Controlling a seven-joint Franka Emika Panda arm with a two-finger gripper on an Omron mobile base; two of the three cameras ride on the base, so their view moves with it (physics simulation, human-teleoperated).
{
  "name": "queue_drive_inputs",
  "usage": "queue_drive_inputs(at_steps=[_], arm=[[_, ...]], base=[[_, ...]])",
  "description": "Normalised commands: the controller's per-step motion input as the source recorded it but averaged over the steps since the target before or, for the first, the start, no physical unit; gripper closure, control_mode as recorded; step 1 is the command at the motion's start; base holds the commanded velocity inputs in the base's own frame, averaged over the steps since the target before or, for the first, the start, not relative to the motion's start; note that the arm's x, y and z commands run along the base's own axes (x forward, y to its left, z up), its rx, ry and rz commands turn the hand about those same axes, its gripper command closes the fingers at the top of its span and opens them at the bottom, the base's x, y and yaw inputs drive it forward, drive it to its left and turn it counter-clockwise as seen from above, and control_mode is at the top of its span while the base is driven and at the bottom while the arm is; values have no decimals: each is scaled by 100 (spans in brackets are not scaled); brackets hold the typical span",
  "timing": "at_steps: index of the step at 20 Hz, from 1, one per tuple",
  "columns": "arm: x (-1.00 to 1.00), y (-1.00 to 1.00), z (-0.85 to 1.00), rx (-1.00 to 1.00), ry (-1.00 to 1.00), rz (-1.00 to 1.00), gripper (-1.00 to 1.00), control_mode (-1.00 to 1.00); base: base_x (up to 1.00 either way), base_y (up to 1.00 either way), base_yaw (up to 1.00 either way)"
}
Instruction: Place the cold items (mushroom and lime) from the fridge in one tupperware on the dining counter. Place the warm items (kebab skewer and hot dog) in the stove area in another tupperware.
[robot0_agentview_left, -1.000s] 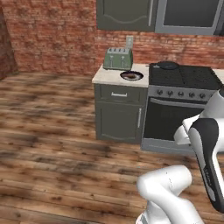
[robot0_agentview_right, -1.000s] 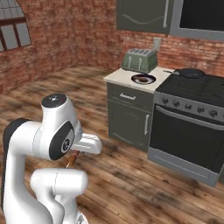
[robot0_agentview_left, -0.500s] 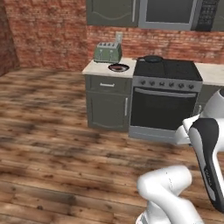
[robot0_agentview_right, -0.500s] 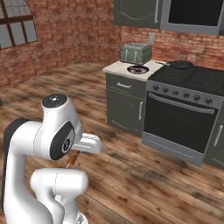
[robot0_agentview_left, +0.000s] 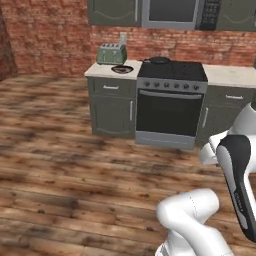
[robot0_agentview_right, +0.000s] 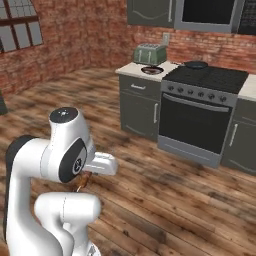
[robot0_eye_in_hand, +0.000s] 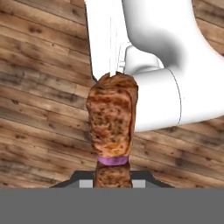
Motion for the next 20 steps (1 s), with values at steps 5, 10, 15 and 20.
queue_drive_inputs(at_steps=[5,10,15,20], arm=[[0,0,0,0,0,0,100,100],[0,0,0,0,0,0,100,100],[0,0,0,0,0,0,100,100],[0,0,0,0,0,0,100,100]], base=[[-100,0,-11],[-100,0,-12],[-100,0,-12],[-100,0,-12]])
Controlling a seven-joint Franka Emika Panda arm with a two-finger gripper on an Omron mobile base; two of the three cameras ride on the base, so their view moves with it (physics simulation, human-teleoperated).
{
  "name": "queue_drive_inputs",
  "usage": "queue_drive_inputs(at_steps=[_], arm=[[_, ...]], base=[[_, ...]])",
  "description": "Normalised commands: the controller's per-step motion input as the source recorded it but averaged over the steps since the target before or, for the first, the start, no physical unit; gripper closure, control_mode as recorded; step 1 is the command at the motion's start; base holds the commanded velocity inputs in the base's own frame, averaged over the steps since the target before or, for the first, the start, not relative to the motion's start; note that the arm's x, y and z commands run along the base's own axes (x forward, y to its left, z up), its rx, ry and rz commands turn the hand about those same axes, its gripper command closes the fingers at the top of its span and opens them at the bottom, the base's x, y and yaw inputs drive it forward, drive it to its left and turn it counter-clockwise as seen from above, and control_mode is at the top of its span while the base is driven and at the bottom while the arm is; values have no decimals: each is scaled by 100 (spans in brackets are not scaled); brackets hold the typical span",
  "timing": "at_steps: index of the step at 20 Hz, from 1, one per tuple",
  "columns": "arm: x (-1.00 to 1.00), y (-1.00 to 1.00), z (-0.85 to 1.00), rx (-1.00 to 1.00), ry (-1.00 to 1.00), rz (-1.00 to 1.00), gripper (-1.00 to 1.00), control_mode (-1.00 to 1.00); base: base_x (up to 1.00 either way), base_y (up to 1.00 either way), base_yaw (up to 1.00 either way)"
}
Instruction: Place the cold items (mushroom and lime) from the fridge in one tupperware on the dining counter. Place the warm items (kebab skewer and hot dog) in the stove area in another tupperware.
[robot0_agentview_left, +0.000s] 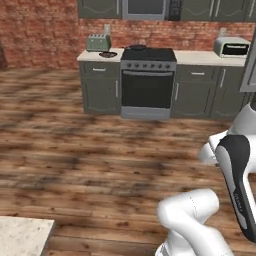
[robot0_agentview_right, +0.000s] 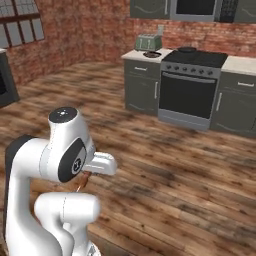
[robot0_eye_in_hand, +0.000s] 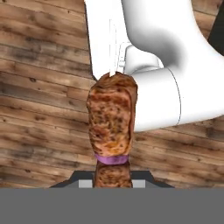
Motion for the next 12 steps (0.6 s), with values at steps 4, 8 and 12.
queue_drive_inputs(at_steps=[4,8,12], arm=[[0,0,0,0,0,0,100,100],[0,0,0,0,0,0,100,100],[0,0,0,0,0,0,100,100]], base=[[-100,3,-9],[-100,25,-1],[-100,41,0]])
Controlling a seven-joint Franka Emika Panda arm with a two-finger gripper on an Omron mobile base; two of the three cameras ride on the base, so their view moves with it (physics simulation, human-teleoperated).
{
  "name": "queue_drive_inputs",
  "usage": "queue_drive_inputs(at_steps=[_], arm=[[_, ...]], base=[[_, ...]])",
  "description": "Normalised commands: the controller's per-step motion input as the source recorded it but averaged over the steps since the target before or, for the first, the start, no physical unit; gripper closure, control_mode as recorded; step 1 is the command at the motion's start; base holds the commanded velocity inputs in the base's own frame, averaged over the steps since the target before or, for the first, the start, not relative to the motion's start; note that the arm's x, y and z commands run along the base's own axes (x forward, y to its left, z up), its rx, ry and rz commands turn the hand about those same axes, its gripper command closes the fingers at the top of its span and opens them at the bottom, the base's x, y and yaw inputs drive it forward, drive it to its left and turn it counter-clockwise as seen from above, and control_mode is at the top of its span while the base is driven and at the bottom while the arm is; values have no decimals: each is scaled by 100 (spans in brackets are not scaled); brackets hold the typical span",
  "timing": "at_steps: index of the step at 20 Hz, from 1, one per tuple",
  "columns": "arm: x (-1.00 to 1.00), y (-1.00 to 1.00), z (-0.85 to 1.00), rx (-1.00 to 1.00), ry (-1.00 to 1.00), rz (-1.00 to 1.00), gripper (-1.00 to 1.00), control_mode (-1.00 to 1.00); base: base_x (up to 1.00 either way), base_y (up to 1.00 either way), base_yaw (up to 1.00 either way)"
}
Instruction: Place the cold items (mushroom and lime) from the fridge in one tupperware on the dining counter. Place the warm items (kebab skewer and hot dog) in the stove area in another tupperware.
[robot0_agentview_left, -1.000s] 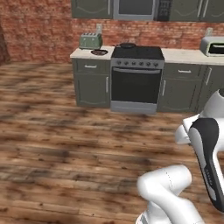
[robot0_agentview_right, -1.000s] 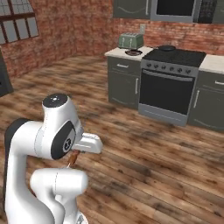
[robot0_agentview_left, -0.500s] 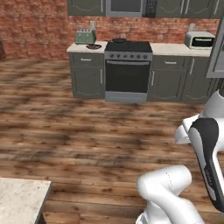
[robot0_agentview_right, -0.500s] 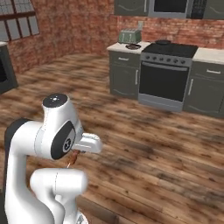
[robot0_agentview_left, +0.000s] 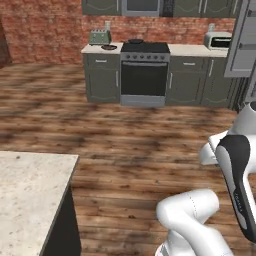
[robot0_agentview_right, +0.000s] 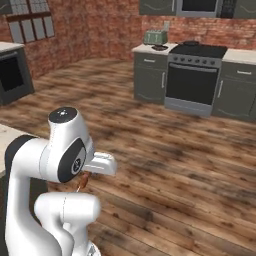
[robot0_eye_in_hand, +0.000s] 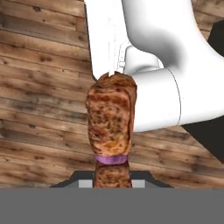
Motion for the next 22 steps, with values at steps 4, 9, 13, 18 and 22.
queue_drive_inputs(at_steps=[4,9,13,18,22], arm=[[0,0,0,0,0,0,100,100],[0,0,0,0,0,0,100,100],[0,0,0,0,0,0,100,100],[0,0,0,0,0,0,100,100],[0,0,0,0,0,0,100,100]], base=[[-100,45,0],[-100,49,0],[-100,74,0],[-100,73,0],[-100,70,0]])
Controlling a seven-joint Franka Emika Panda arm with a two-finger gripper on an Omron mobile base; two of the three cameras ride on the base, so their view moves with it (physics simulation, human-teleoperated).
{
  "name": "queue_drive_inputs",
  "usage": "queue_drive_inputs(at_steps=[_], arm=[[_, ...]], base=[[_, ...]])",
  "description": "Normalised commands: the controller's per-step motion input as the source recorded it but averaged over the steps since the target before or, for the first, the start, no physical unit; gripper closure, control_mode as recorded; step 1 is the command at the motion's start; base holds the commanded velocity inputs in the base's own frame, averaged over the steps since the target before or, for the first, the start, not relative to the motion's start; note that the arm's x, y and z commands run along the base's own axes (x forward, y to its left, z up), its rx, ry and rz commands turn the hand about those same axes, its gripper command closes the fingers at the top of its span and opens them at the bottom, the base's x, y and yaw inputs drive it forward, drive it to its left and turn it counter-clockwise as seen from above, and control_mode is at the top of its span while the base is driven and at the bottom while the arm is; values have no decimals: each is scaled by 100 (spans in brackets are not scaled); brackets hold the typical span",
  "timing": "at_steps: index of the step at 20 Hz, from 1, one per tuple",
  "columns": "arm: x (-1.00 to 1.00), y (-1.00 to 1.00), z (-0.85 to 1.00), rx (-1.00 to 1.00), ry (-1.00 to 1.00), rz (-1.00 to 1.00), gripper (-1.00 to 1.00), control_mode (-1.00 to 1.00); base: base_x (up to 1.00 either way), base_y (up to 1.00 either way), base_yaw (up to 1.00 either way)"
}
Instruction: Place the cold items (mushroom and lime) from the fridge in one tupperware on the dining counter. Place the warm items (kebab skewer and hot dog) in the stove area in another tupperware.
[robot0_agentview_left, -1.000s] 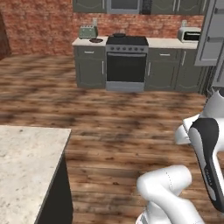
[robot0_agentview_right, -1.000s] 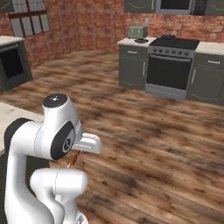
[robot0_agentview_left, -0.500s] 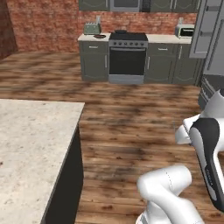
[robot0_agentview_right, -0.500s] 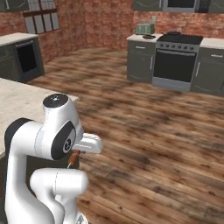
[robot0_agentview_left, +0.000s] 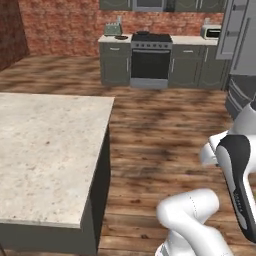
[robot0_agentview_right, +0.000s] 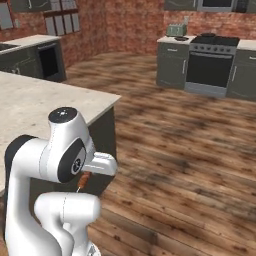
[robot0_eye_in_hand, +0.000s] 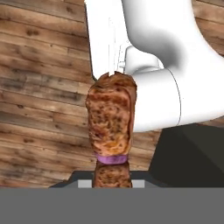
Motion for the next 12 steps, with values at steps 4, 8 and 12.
queue_drive_inputs(at_steps=[4,8,12], arm=[[0,0,0,0,0,0,100,100],[0,0,0,0,0,0,100,100],[0,0,0,0,0,0,100,100]], base=[[-100,65,0],[-100,76,0],[-57,99,2]])
